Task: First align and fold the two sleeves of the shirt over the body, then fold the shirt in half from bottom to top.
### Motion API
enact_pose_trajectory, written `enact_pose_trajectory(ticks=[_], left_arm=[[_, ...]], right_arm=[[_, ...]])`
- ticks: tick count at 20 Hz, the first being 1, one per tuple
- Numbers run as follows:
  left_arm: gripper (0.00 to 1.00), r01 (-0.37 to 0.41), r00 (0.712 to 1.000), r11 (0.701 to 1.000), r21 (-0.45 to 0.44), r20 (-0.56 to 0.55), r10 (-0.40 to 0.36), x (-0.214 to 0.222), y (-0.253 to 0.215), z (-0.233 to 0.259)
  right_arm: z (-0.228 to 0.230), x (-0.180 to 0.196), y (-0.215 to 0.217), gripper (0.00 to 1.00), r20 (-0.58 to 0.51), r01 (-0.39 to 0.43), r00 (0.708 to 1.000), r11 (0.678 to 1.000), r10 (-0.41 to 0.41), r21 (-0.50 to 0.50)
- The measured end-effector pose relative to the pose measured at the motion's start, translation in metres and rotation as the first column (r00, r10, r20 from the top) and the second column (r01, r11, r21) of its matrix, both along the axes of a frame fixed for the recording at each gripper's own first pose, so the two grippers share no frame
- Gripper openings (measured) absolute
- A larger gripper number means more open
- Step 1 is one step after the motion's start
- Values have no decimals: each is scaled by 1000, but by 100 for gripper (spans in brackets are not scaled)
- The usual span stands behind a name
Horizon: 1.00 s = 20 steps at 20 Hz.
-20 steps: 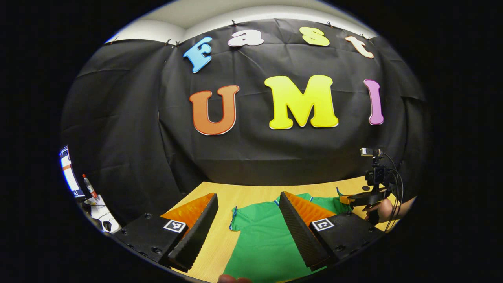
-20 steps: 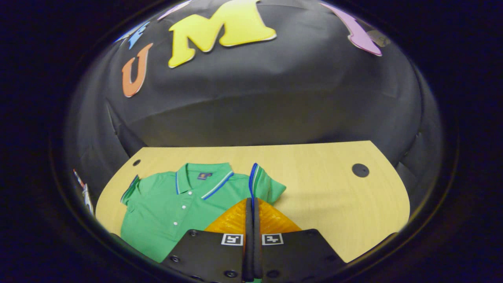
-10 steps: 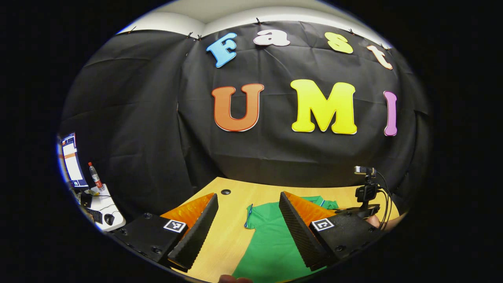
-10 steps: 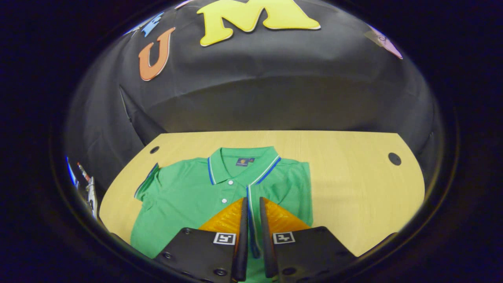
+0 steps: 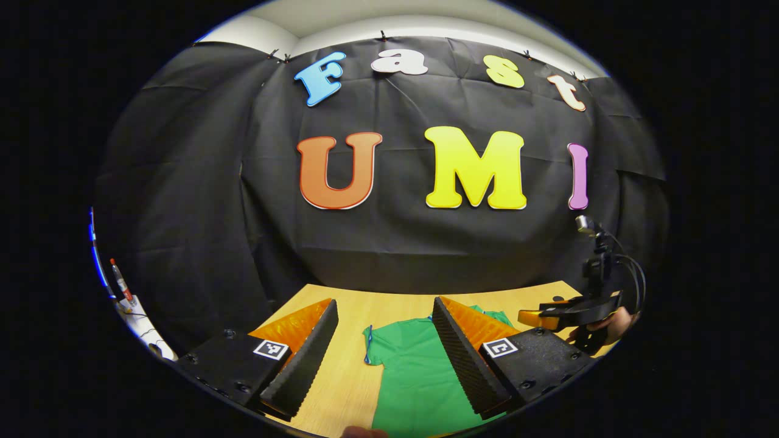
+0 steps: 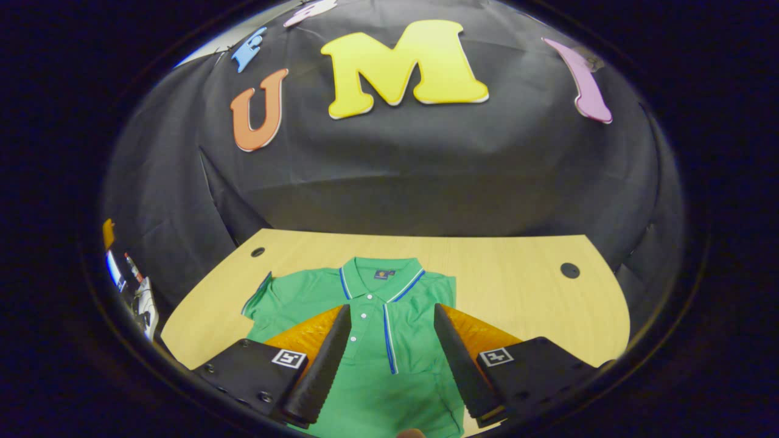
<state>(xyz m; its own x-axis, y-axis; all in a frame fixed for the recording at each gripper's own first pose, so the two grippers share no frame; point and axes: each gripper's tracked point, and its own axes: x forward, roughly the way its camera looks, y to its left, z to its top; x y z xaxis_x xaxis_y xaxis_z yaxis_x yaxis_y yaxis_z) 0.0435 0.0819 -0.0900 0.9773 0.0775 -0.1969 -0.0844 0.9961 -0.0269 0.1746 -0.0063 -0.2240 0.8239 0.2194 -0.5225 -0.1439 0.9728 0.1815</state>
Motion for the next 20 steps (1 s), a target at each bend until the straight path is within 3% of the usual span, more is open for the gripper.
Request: enact_pose_trajectory(ticks=[5, 10, 13, 20], left_arm=[[100, 31, 994, 998, -47, -100, -35, 46, 15, -66], [100, 36, 970, 996, -83, -239, -55, 85, 33, -144], [100, 46, 951, 996, -73, -301, -66, 109, 44, -188], [100, 14, 911, 996, -84, -410, -48, 150, 67, -271]], right_arm=[[72, -59, -14, 89, 87, 17, 996, 1000, -18, 9], [114, -88, -35, 91, 164, 57, 985, 998, -52, -25], [115, -97, -44, 91, 171, 77, 983, 996, -66, -55], [79, -128, -54, 91, 67, 87, 994, 991, -80, -99]])
